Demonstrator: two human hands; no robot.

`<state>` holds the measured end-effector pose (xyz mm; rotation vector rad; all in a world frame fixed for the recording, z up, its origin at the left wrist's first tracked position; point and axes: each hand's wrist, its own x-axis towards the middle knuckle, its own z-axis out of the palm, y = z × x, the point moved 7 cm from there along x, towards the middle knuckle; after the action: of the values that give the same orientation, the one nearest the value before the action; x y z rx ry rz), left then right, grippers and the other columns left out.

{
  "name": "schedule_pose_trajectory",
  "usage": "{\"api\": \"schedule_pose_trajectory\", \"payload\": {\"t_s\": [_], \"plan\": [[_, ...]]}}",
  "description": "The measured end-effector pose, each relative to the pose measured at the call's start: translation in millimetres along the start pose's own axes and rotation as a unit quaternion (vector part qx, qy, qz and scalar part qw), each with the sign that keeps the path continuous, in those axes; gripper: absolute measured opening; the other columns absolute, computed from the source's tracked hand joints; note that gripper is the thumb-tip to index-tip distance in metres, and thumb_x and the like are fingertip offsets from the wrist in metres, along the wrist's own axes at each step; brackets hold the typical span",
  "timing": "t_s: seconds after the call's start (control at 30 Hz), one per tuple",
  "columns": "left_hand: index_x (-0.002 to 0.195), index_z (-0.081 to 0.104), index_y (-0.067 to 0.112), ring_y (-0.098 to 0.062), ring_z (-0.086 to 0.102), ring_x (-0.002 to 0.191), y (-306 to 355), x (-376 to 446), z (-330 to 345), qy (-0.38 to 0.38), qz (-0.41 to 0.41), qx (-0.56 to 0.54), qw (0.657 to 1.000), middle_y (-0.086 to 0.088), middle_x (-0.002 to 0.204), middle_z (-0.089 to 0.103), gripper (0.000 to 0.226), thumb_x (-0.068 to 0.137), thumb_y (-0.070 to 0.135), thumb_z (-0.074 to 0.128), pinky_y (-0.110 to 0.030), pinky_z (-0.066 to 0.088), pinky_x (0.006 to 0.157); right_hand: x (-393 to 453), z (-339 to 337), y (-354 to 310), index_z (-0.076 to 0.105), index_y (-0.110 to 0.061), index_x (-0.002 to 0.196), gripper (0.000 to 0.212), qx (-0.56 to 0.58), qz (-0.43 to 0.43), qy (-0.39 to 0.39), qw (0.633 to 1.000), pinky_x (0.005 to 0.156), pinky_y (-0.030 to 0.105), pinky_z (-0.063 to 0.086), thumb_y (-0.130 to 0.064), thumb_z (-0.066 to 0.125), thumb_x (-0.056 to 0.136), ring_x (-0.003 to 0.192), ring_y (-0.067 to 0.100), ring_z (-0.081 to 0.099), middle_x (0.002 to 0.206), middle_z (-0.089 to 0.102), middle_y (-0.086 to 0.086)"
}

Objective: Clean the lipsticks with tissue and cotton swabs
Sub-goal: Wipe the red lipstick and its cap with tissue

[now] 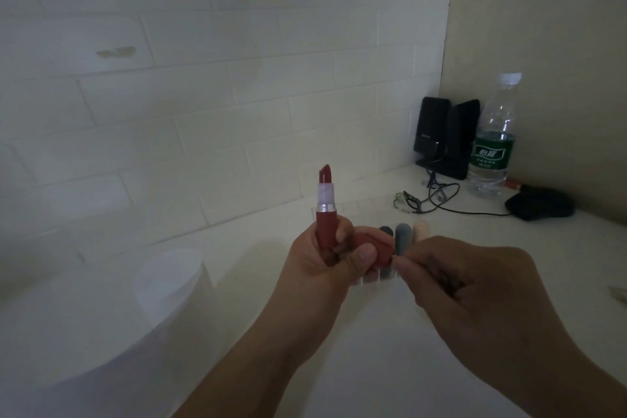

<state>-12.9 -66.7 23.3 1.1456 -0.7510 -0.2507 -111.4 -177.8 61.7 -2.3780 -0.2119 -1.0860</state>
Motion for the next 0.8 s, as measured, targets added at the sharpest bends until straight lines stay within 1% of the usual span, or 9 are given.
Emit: {"api": "schedule_pose_trajectory", "payload": {"t_s": [0.07, 0.17, 0.27, 0.37, 0.4, 0.47, 0.57, 0.67, 0.8], "plan": [[0.076, 0.049, 0.023, -0.024, 0.066, 0.081, 0, 0, 1, 0.001, -0.003, 0.000, 1.000, -0.015, 0.096, 0.072, 0.021, 0.072, 0.022, 0.070, -0.028, 0.050, 0.071, 0, -1, 3, 0.061, -0.025, 0.065, 0.022, -0.009, 0.006, 0.007, 1.000, 0.043, 0.007, 0.035, -0.036, 0.059, 0.084, 0.042, 0.007, 0.051, 0.043, 0.050, -0.007], [0.067, 0.056, 0.033, -0.027, 0.063, 0.083, 2, 0, 2, 0.000, -0.006, 0.007, 1.000, -0.015, 0.096, 0.072, 0.017, 0.071, 0.024, 0.070, -0.029, 0.050, 0.072, -2, 3, 3, 0.059, -0.021, 0.062, 0.020, -0.014, 0.007, -0.011, 1.000, 0.046, -0.002, 0.026, -0.026, 0.064, 0.080, 0.041, 0.000, 0.042, 0.042, 0.040, -0.012], [0.066, 0.057, 0.035, -0.029, 0.062, 0.084, 2, 0, 1, -0.001, -0.010, 0.014, 1.000, -0.015, 0.097, 0.072, 0.017, 0.071, 0.026, 0.071, -0.032, 0.050, 0.074, -1, 5, 1, 0.058, -0.023, 0.063, 0.021, 0.022, 0.007, -0.024, 0.999, 0.044, 0.001, 0.028, -0.029, 0.063, 0.082, 0.040, 0.005, 0.044, 0.043, 0.045, -0.008], [0.067, 0.056, 0.033, -0.027, 0.064, 0.082, 2, 1, 1, -0.001, -0.009, 0.008, 1.000, -0.016, 0.096, 0.072, 0.019, 0.071, 0.023, 0.071, -0.028, 0.050, 0.072, 0, -2, 4, 0.060, -0.025, 0.066, 0.025, 0.025, 0.018, 0.007, 0.999, 0.041, 0.013, 0.037, -0.041, 0.056, 0.084, 0.039, 0.010, 0.050, 0.045, 0.052, -0.002], [0.067, 0.056, 0.032, -0.029, 0.064, 0.084, 2, 2, -1, 0.004, -0.008, 0.009, 1.000, -0.017, 0.096, 0.072, 0.020, 0.071, 0.022, 0.072, -0.029, 0.051, 0.072, 0, -4, 5, 0.062, -0.024, 0.066, 0.026, 0.012, 0.019, 0.017, 1.000, 0.041, 0.013, 0.037, -0.042, 0.056, 0.083, 0.039, 0.010, 0.050, 0.043, 0.051, -0.003], [0.066, 0.057, 0.032, -0.035, 0.064, 0.088, 1, 3, -5, 0.019, -0.010, 0.015, 1.000, -0.020, 0.097, 0.071, 0.024, 0.073, 0.017, 0.073, -0.032, 0.050, 0.076, -1, -5, 5, 0.061, -0.021, 0.063, 0.025, -0.013, 0.017, 0.026, 0.999, 0.042, 0.004, 0.031, -0.035, 0.063, 0.083, 0.039, 0.009, 0.044, 0.040, 0.043, -0.006], [0.073, 0.053, 0.022, -0.033, 0.066, 0.089, 2, 4, -11, 0.032, -0.007, 0.001, 0.999, -0.019, 0.095, 0.072, 0.019, 0.077, 0.006, 0.063, -0.031, 0.051, 0.075, -1, -3, 2, 0.059, -0.020, 0.060, 0.028, -0.029, 0.009, 0.014, 0.999, 0.042, 0.001, 0.024, -0.029, 0.066, 0.086, 0.041, 0.005, 0.037, 0.041, 0.030, -0.014], [0.079, 0.044, 0.013, -0.025, 0.066, 0.082, 3, 4, -15, 0.048, -0.009, -0.009, 0.999, -0.012, 0.088, 0.073, 0.018, 0.077, 0.003, 0.059, -0.031, 0.054, 0.076, -3, 1, 0, 0.059, -0.021, 0.060, 0.023, -0.021, 0.000, -0.014, 1.000, 0.042, 0.001, 0.024, -0.025, 0.066, 0.082, 0.039, 0.003, 0.035, 0.042, 0.030, -0.015], [0.079, 0.042, 0.012, -0.021, 0.066, 0.077, 4, 5, -16, 0.051, -0.014, -0.025, 0.998, -0.010, 0.085, 0.073, 0.019, 0.077, 0.002, 0.058, -0.027, 0.053, 0.071, -5, 3, 2, 0.059, -0.024, 0.062, 0.018, 0.016, 0.004, -0.049, 0.999, 0.043, 0.003, 0.024, -0.025, 0.065, 0.079, 0.037, 0.003, 0.032, 0.043, 0.036, -0.008]]}}
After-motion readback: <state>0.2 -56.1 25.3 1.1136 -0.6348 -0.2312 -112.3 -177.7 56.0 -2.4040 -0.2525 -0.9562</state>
